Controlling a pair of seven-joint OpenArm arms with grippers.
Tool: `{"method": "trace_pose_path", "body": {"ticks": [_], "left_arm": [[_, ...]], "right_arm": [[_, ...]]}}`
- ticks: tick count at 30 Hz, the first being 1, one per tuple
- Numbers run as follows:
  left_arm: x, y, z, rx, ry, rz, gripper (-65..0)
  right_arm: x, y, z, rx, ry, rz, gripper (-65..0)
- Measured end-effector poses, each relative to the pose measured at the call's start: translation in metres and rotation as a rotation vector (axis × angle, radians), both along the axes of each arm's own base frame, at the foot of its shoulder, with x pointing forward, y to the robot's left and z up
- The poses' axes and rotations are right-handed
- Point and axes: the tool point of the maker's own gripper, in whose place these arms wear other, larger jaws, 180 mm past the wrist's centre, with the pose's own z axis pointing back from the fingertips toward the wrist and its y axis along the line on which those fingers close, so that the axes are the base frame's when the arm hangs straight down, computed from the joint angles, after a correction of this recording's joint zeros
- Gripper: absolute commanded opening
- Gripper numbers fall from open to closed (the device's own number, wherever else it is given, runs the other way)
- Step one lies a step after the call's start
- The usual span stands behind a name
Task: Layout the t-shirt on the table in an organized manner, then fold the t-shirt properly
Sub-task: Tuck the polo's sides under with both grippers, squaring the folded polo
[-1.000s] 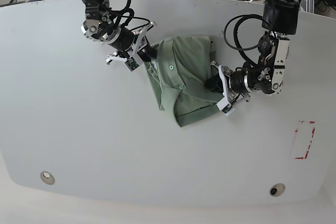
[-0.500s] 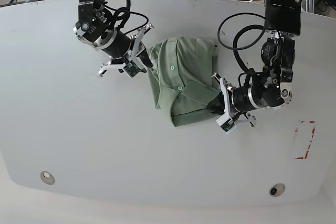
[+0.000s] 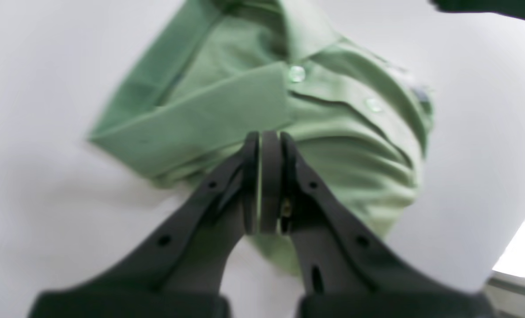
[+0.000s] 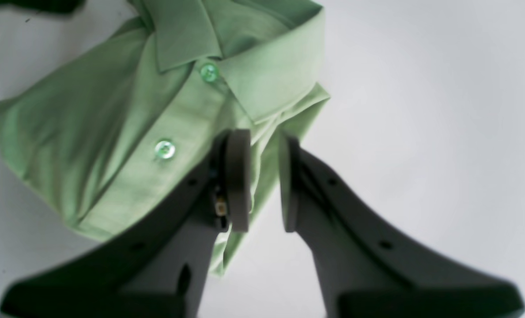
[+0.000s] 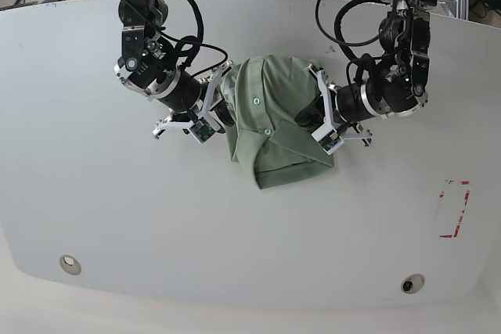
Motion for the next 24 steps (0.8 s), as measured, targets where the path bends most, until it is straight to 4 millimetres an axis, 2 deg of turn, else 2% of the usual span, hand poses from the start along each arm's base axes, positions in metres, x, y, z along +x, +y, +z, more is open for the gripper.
{"method": "trace_pose_path", "body": {"ticks": [5,9,13,15,21,24], "left_arm": [[-0.017,-0.015,-0.015,-0.075,0.056,0.013,-65.0],[-0.021,-0.013,-0.036,-0.098,0.118,0.036,-65.0],[-0.025,-0.003,-0.065,-0.110,0.202,0.080,-65.0],[-0.027,0.001,-0.073,-0.131,0.225,0.093,-65.0],[-0.025,0.020,-0.083,-0.165,0.237,0.128,-65.0],[-0.025,0.027,-0.086,-0.167,0.243,0.135,-65.0]], "right_arm": [[0.007,-0.004,-0.018,-0.006,0.048,-0.010,-54.7],[0.006,-0.006,-0.035,-0.012,0.099,-0.018,-54.7],[0.008,0.004,-0.041,0.060,0.092,-0.013,-54.7],[0.007,0.007,-0.046,0.087,0.099,-0.014,-54.7],[-0.005,0.005,-0.079,0.106,0.188,-0.031,-54.7],[-0.005,0.008,-0.081,0.141,0.180,-0.037,-54.7]]}}
